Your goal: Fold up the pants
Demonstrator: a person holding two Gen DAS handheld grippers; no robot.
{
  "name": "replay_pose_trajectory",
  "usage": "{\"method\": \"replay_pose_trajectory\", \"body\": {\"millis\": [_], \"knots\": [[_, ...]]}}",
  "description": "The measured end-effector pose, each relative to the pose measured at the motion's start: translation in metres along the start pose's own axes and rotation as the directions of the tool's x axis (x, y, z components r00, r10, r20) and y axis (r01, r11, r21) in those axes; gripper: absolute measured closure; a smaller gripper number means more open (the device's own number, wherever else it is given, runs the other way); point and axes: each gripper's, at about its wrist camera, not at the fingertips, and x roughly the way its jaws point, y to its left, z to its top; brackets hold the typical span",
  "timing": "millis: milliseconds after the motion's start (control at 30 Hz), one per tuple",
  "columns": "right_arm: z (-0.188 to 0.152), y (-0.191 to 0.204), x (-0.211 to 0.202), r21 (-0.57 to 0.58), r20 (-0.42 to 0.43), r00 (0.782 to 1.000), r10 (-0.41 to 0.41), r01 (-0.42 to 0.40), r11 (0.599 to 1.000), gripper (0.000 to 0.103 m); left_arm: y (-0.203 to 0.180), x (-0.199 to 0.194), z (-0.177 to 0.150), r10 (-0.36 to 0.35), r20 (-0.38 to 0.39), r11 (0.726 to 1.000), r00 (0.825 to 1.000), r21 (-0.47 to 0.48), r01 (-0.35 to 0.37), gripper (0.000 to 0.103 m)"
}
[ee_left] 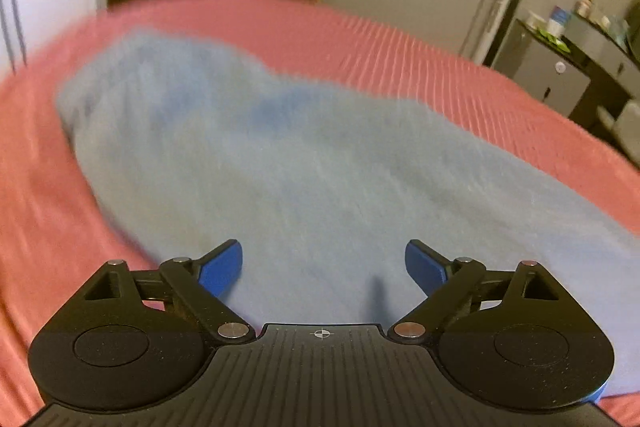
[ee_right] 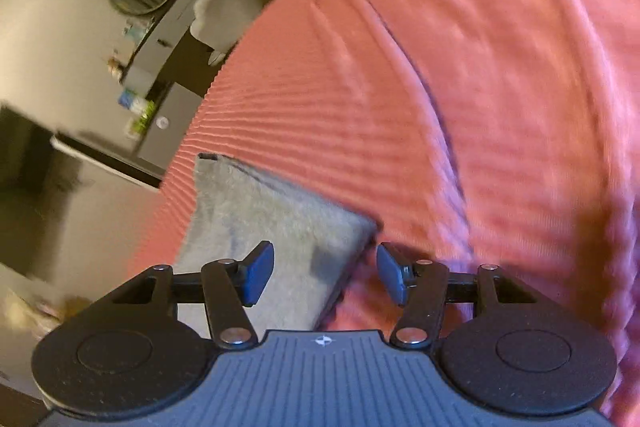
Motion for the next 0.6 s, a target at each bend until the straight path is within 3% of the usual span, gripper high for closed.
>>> {"method": "replay_pose_trajectory", "body": {"millis": [67,133,233,333,533,600], "knots": [[-0.004,-0.004,0.013,0.004,-0.006,1.000,0.029,-0.029,1.000,0.049,0.003,0.005,-0.002,-0.010,-0.028,0.998,1.000,-0.056,0.008,0.012],[-0.002,-0.005,0.022,-0.008,0.010,1.000,0.025,-0.025,1.000,0.063,0.006,0.004,-0.001,0.001,-0.010,0.998,1.000,-0.059,-0.002,0.012],[0.002,0.001,0.040,0.017,0.012,1.000,0.008,-0.008,1.000,0.075,0.014,-0.004,-0.002,0.013,0.020,0.993,1.000,-0.117,-0.011,0.012],[0.007,0.000,0.045,0.029,0.004,1.000,0.013,-0.013,0.999,0.075,0.023,0.002,-0.002,0.012,0.009,0.982,1.000,-0.187,-0.011,0.012],[0.018,0.012,0.052,0.010,-0.008,1.000,0.021,-0.021,1.000,0.075,0.015,0.011,0.000,0.047,-0.002,0.990,0.999,-0.133,-0.046,0.010],[0.018,0.016,0.049,-0.027,0.005,0.998,0.057,-0.057,0.998,0.087,0.011,0.010,-0.001,0.057,-0.006,0.992,0.998,-0.109,-0.057,0.010]]}}
